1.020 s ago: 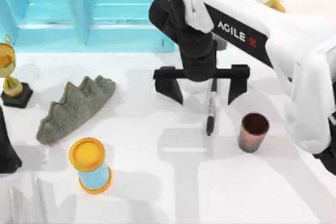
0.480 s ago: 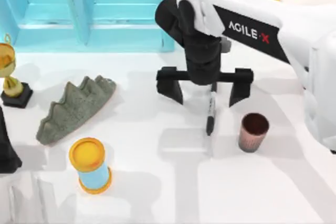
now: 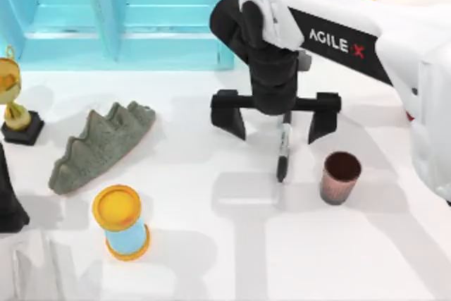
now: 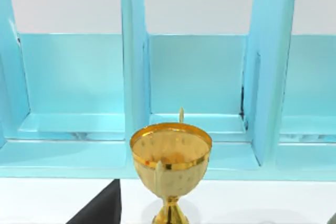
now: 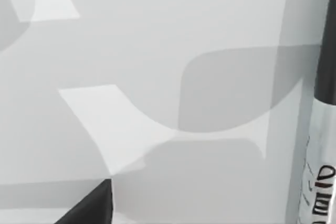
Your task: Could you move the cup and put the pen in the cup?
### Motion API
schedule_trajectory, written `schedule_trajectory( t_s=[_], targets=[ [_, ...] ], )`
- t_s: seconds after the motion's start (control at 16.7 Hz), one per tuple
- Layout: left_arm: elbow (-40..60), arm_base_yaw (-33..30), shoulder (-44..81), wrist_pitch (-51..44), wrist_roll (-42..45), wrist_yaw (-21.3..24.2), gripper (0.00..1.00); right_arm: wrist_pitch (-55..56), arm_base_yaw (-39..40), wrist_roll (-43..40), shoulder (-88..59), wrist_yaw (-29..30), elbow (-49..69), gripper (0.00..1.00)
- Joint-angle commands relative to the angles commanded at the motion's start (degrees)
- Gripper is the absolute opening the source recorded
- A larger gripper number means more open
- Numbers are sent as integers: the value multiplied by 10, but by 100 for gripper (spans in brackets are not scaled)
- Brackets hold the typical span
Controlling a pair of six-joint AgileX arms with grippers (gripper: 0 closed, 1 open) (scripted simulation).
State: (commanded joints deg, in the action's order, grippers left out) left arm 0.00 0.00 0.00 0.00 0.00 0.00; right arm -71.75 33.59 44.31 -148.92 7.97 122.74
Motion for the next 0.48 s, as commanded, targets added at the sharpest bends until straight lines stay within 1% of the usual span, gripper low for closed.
schedule_trajectory(
  t_s=[0.48],
  targets=[
    [0,0,0,0,0,0,100,0,0,0,0,0,0,40]
  ],
)
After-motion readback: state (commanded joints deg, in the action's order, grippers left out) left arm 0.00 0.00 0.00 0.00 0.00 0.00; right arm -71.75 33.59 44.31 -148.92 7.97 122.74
